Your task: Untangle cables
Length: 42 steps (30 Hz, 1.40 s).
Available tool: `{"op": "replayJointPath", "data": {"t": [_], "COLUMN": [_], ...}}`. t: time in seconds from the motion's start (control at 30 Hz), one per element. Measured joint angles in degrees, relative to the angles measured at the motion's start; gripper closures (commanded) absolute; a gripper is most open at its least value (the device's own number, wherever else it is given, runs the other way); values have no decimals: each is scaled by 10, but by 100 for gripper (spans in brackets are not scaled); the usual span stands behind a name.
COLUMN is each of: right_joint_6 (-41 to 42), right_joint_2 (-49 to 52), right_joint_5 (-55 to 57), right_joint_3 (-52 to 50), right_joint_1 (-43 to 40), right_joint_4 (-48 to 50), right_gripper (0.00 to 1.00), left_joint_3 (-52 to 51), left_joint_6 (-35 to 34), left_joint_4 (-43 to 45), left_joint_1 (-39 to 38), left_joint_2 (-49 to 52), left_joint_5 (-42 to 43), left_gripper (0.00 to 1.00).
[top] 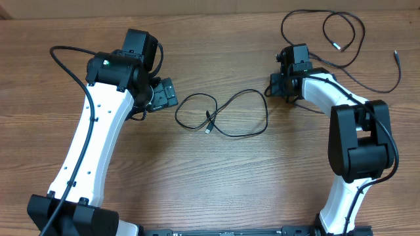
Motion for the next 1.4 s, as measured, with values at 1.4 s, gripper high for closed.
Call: {"op": "replayJointPath", "data": {"t": [1.4], "right_joint_6": [-31], "right_joint_2": [-120], "right_joint_5": [-72], "right_joint_3": [13], "right_joint_1": [-5], "right_joint_4": [-315], "right_gripper": [65], "left_joint_3": [0], "left_joint_6": [0], "left_joint_4": [1], "left_joint_1": [0], "left_joint_2": [0], "left_joint_5": [0], "left_gripper": [0]}}
